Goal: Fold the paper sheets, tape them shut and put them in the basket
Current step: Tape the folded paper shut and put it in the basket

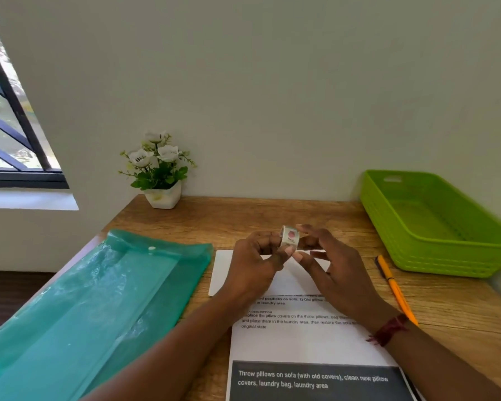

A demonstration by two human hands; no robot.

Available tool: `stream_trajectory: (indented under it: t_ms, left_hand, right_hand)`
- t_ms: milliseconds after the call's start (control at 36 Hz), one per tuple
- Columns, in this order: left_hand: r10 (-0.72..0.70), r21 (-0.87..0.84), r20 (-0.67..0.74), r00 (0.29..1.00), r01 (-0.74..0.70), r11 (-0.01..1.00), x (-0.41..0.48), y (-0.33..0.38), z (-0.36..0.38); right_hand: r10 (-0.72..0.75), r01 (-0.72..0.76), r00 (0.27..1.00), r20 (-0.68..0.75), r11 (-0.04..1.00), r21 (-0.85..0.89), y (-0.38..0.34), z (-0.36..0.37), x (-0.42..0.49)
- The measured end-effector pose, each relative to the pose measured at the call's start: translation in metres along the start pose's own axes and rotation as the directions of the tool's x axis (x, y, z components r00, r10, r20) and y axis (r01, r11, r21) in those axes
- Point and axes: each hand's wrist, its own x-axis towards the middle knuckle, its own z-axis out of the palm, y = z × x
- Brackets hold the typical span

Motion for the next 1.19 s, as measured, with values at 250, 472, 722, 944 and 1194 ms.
stream_trajectory:
  t_ms: [250,472,722,944,1194]
  left_hand:
    - [-0.026,-0.16,0.048,0.999,0.033,0.987,-0.007,0.004,-0.002]
    - [0.005,-0.182,0.069,0.998,0.008,0.983,-0.01,0.003,0.0]
    - [-0.001,-0.149,0.001,1.0,0.001,0.989,-0.011,0.002,0.0]
    - [0.013,-0.084,-0.067,0.998,-0.018,0.996,-0.01,0.001,0.001]
    - [0.121,0.08,-0.11,0.986,-0.113,0.99,-0.009,-0.006,0.001]
  right_hand:
    - [-0.079,0.094,0.987,-0.14,0.99,0.1,-0.002,0.001,0.001]
    - [-0.124,0.147,0.974,-0.188,0.983,0.113,-0.007,0.004,-0.001]
    - [-0.1,0.137,0.963,-0.249,0.982,0.133,-0.009,0.005,-0.001]
    - [0.091,-0.023,0.965,-0.245,0.963,0.267,-0.018,0.008,-0.002]
    - [0.262,-0.21,0.959,-0.104,0.909,0.361,-0.014,0.014,-0.003]
